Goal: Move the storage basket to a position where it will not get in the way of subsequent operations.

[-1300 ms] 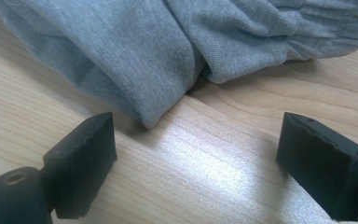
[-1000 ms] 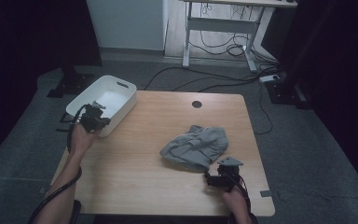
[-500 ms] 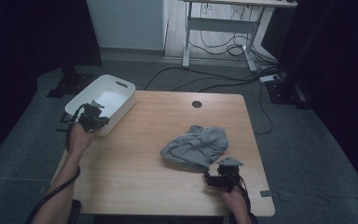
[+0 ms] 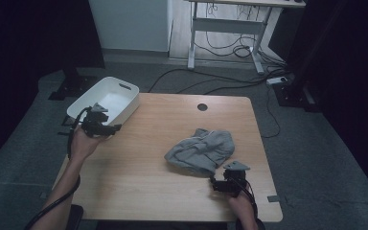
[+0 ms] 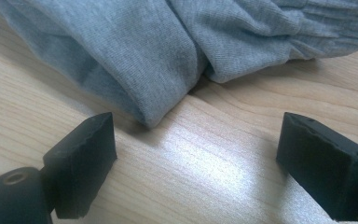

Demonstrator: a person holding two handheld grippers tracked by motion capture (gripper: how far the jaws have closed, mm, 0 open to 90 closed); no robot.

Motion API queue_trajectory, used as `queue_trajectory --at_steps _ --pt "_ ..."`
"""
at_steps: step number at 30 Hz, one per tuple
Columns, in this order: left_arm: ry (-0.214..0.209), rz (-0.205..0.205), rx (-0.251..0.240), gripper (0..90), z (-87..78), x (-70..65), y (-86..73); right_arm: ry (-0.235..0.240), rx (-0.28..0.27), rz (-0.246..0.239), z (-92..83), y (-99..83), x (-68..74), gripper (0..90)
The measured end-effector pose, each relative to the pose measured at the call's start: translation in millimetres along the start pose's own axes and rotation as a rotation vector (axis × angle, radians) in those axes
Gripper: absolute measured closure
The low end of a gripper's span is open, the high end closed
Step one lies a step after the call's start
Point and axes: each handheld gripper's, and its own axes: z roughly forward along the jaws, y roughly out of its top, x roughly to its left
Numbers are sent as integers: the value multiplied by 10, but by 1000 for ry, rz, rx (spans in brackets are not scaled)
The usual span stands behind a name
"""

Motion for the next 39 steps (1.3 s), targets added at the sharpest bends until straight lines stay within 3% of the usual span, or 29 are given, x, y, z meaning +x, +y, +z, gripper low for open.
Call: queue_trajectory --at_steps 4,8,16,27,39 --pt "-39 11 -24 142 -46 -129 -10 0 0 0 0 0 0 115" --pt "-84 9 -48 110 -99 -232 -45 0 0 0 0 0 0 115" --pt "-82 53 -37 1 -158 -407 -128 0 2 -1 -1 0 -1 115" --pt "-91 113 -44 0 -157 -669 -339 0 2 1 -2 0 1 115" --pt "-132 154 -16 0 92 -939 -702 0 2 1 -2 1 1 115"
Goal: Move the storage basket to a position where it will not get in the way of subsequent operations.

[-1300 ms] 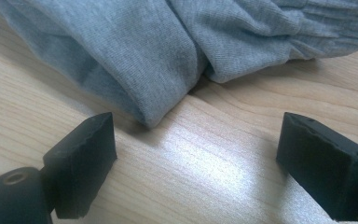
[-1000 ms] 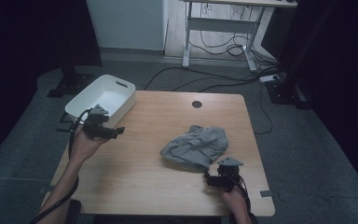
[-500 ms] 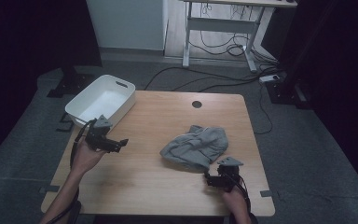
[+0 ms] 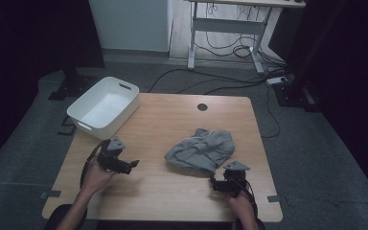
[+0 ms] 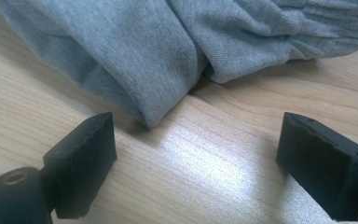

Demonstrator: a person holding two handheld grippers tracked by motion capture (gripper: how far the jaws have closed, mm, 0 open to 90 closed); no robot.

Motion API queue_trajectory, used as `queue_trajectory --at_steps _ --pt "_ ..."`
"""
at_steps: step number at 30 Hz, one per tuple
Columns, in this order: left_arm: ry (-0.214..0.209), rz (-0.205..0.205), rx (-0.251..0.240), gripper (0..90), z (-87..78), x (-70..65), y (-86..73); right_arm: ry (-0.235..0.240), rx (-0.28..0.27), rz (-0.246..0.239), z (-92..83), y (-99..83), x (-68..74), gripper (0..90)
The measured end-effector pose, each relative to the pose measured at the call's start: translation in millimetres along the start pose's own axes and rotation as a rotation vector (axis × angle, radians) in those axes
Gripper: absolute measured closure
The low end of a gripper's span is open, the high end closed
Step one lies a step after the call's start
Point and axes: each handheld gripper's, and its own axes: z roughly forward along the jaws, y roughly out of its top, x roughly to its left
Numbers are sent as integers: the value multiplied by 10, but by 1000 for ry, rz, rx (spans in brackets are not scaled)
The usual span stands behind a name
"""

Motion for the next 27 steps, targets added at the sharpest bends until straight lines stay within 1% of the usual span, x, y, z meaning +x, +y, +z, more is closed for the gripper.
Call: queue_trajectory --at_steps 4,10,16,18,20,22,27 --pt "-18 19 30 0 140 -90 -140 0 0 0 0 0 0 115" --pt "-32 35 56 0 257 -163 -242 0 0 0 0 0 0 115" --pt "-58 30 84 0 366 -217 -344 0 0 0 0 0 0 115" --pt "-75 14 81 0 378 -224 -353 0 0 0 0 0 0 115" --pt "-76 15 81 0 378 -232 -351 0 0 1 1 0 4 115" --pt "-83 0 86 0 382 -225 -353 1 0 0 1 1 8 115" --pt "-80 -3 87 0 379 -228 -355 3 0 -3 1 1 11 115"
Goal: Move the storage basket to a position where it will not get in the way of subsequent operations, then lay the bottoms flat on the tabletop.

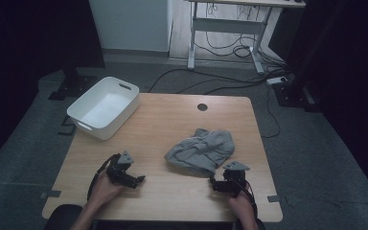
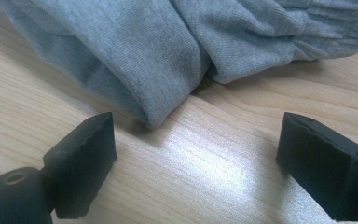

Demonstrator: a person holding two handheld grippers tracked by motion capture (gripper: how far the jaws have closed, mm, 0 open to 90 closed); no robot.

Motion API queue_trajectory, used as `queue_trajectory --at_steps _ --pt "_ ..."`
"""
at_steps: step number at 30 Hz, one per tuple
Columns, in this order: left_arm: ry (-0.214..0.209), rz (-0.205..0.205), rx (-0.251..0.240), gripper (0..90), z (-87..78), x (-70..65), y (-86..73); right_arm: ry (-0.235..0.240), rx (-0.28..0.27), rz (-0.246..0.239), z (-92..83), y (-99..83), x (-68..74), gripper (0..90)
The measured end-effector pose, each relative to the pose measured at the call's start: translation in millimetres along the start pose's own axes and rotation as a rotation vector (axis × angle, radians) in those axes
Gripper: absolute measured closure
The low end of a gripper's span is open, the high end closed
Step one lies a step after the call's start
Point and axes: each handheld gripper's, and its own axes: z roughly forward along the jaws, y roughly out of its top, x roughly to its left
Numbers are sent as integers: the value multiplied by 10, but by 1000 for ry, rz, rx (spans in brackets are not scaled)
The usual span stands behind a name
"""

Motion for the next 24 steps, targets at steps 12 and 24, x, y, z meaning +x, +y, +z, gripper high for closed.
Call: queue_trajectory --at_steps 12,24 --pt "25 -34 -2 0 13 -1 16 6 0 0 -5 -3 -1 115" --pt "-63 19 -66 90 1 -136 400 62 10 -29 -84 22 -32 126"
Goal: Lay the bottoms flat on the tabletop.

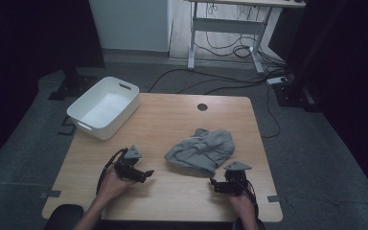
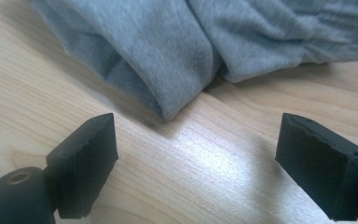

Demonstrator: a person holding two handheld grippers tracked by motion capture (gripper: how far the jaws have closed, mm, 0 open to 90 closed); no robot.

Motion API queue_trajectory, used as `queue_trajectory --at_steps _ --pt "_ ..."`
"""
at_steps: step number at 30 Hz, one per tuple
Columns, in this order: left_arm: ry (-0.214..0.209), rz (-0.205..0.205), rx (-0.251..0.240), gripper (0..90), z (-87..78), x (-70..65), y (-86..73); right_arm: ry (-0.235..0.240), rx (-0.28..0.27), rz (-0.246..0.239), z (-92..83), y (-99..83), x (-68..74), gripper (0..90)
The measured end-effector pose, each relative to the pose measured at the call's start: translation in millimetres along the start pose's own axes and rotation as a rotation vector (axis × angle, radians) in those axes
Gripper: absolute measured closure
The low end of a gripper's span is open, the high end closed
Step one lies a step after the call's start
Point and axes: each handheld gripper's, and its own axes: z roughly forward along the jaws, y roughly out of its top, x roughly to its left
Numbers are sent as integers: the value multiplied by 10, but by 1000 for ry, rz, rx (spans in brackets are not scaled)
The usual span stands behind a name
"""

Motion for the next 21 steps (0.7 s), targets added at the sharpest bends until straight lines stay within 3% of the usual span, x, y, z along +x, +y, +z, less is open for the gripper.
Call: queue_trajectory --at_steps 5,9,13,16,21 --pt "-9 68 -6 159 52 -17 278 -8 -18 20 -84 38 -35 139" --pt "-15 90 -6 197 96 11 490 -5 -36 26 -157 111 -35 189" --pt "-24 123 -8 246 121 27 712 10 -44 -2 -206 271 -4 267" --pt "-47 122 -24 312 127 59 853 23 -4 -34 -208 376 -26 383" --pt "-66 103 -31 375 193 130 1067 17 44 -21 -186 450 -141 491"
